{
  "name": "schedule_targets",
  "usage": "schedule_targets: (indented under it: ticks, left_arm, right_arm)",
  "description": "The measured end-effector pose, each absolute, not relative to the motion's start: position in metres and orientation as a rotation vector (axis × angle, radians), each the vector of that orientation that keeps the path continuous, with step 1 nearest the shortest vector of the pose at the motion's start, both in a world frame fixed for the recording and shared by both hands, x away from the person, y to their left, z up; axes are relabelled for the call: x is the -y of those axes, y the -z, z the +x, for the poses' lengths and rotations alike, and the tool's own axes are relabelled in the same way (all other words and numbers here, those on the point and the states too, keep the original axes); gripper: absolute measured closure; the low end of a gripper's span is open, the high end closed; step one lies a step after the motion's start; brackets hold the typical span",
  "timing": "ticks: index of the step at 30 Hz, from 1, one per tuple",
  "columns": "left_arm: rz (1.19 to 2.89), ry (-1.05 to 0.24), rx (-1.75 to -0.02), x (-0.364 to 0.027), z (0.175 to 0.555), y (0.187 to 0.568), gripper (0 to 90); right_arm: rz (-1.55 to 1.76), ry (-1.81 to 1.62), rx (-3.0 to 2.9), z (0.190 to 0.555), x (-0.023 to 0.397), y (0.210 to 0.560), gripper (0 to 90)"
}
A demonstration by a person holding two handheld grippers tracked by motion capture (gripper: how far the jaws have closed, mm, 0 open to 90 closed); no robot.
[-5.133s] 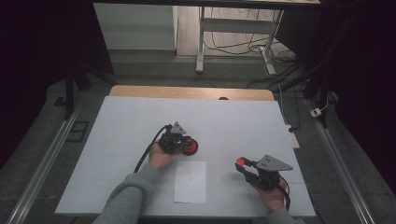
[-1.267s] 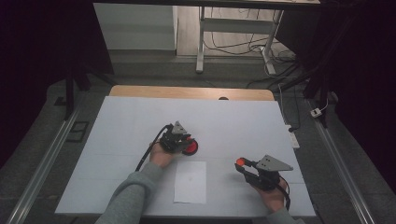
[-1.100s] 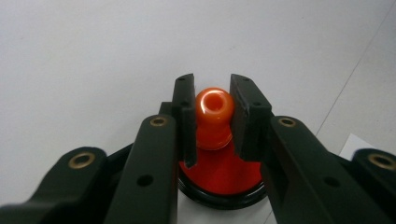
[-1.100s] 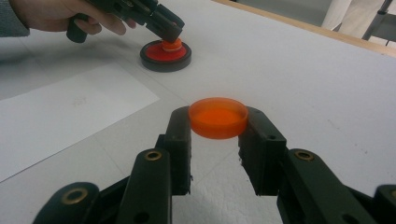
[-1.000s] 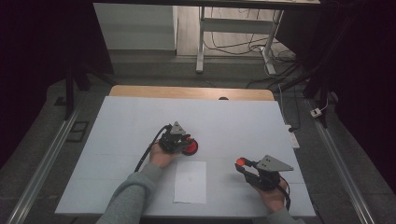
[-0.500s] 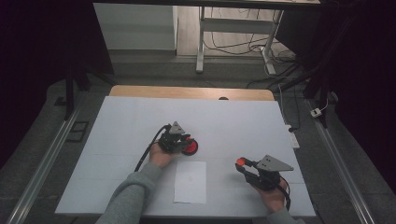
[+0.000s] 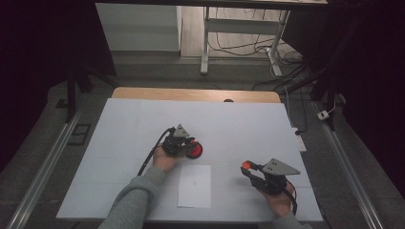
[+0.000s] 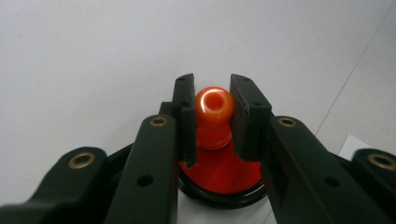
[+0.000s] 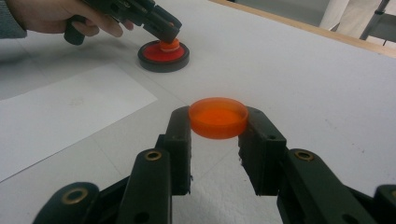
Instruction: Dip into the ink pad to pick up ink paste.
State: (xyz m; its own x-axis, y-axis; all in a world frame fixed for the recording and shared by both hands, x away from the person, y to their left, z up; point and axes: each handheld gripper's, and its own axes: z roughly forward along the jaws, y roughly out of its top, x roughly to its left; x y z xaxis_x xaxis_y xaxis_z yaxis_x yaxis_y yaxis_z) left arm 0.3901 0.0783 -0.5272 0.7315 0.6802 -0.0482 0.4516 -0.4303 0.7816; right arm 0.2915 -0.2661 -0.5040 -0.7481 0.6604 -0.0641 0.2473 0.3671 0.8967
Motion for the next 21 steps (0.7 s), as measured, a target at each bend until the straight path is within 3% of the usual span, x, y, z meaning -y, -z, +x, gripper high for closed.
schedule_targets:
  ticks: [5,8,13,21]
  left_arm:
    - [2.111,-0.361,-0.843,-0.077,0.390,0.525,72.9]
    - [2.051,-0.449,-0.797,-0.076,0.383,0.517,72.8]
    - [1.975,-0.412,-0.796,-0.084,0.381,0.493,72.8]
    - [1.949,-0.385,-0.799,-0.098,0.376,0.484,72.7]
  right_arm:
    - [0.790,-1.352,-2.216,0.292,0.267,0.504,64.7]
    - [0.794,-1.353,-2.215,0.292,0.267,0.504,64.7]
    - [0.805,-1.356,-2.210,0.293,0.269,0.504,64.7]
    - [0.798,-1.358,-2.211,0.292,0.268,0.503,64.7]
